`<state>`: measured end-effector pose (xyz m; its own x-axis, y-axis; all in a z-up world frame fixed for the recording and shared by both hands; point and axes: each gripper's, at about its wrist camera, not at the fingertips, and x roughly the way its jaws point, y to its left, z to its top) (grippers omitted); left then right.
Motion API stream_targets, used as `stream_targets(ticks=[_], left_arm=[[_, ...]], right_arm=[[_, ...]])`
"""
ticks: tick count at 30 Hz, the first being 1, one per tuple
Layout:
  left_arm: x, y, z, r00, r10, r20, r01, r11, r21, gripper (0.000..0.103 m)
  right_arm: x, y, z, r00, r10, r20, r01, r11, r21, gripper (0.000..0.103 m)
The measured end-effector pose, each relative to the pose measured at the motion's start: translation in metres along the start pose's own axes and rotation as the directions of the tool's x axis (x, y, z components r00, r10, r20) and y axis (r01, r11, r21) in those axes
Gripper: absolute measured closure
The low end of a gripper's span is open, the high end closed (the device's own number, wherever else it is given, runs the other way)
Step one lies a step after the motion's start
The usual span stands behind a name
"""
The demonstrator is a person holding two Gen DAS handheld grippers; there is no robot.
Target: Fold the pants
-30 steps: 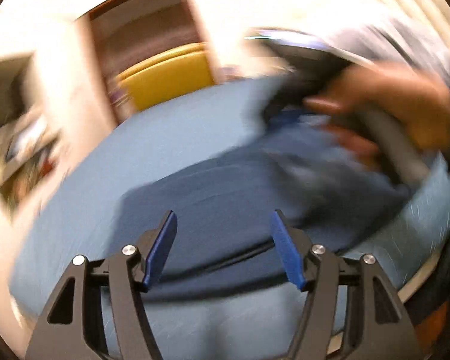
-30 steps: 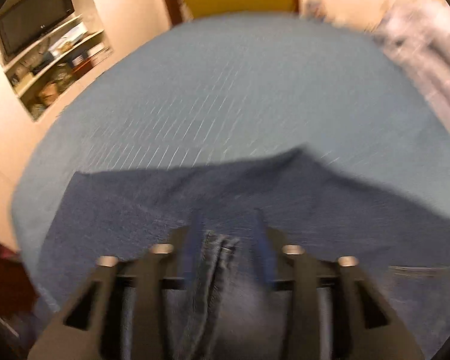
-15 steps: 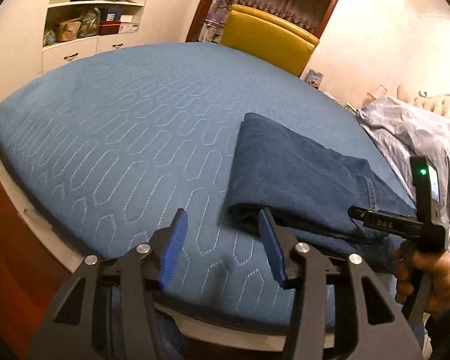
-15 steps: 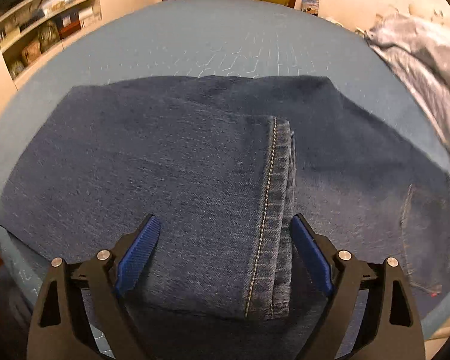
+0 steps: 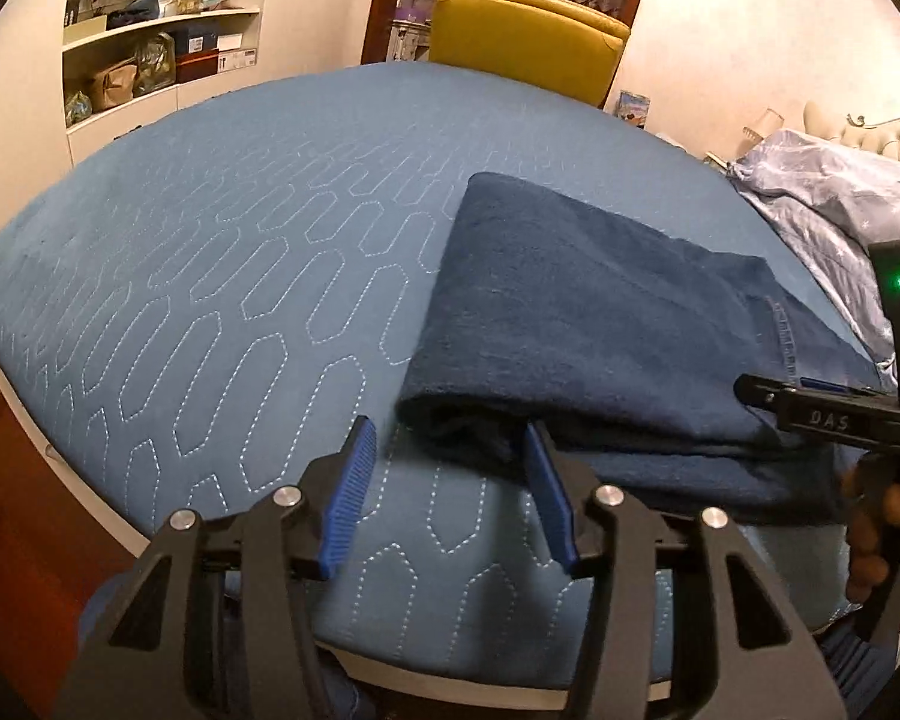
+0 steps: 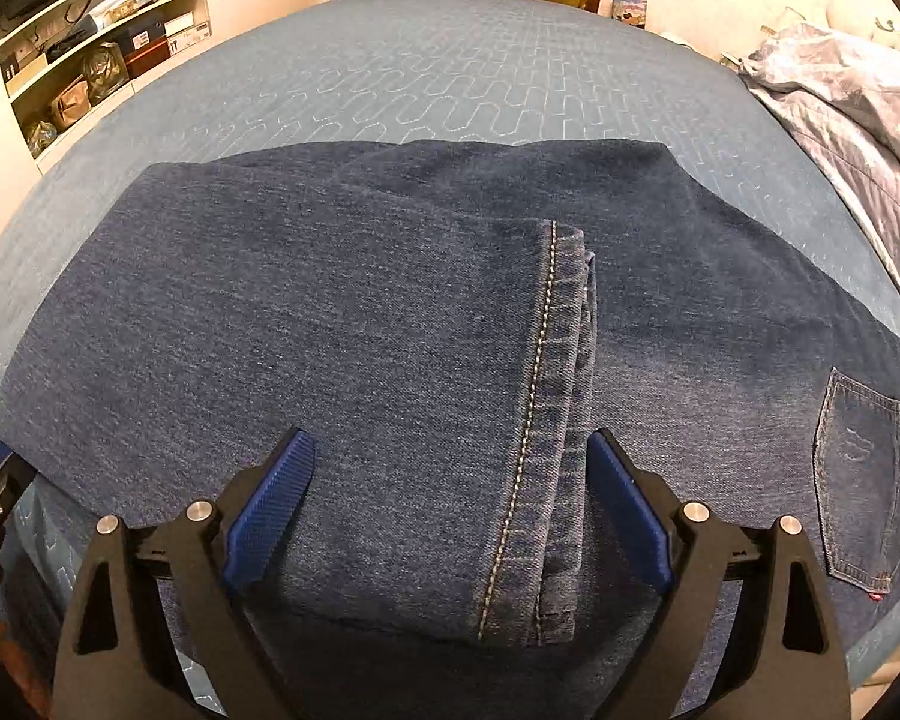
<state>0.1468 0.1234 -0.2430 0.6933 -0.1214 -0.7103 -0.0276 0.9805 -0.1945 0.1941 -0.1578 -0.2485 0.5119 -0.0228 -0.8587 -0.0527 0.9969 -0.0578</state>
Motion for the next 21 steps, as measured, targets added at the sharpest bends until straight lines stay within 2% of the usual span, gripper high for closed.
stream_targets(ticks=[6, 10, 12, 15, 17, 19, 21], left_arm=[[-0.001, 0.003, -0.001, 1.000, 0.001, 0.002, -0.001, 1.000, 0.000, 0.052], [0.001, 0.001, 0.002, 0.999, 0.034, 0.009, -0.034, 0.999, 0.019, 0.052], [0.000, 0.003, 0.009, 0.997, 0.076, 0.020, -0.076, 0.997, 0.018, 0.052], [-0.003, 0.007, 0.025, 0.998, 0.061, 0.022, -0.061, 0.998, -0.004, 0.050], [0.002, 0.000, 0.029, 0.994, 0.107, 0.007, -0.107, 0.992, 0.061, 0.050], [0.008, -0.006, 0.028, 0.993, 0.120, -0.005, -0.118, 0.985, 0.126, 0.051], [0.008, -0.009, 0.024, 0.982, 0.188, 0.029, -0.189, 0.954, 0.231, 0.048]], right_arm=[[0.001, -0.001, 0.001, 1.000, 0.009, 0.000, -0.009, 1.000, -0.003, 0.014], [0.002, -0.004, -0.001, 1.000, 0.008, 0.004, -0.008, 1.000, -0.005, 0.013], [0.002, -0.004, -0.001, 1.000, 0.012, 0.005, -0.012, 1.000, -0.007, 0.013], [0.002, -0.004, -0.002, 1.000, 0.011, 0.005, -0.011, 1.000, -0.009, 0.013], [0.002, -0.004, -0.002, 1.000, 0.008, 0.005, -0.008, 1.000, -0.009, 0.013], [0.002, -0.004, -0.002, 1.000, 0.009, 0.005, -0.009, 1.000, -0.010, 0.013], [0.002, -0.005, -0.002, 1.000, 0.013, 0.004, -0.012, 1.000, -0.012, 0.013]])
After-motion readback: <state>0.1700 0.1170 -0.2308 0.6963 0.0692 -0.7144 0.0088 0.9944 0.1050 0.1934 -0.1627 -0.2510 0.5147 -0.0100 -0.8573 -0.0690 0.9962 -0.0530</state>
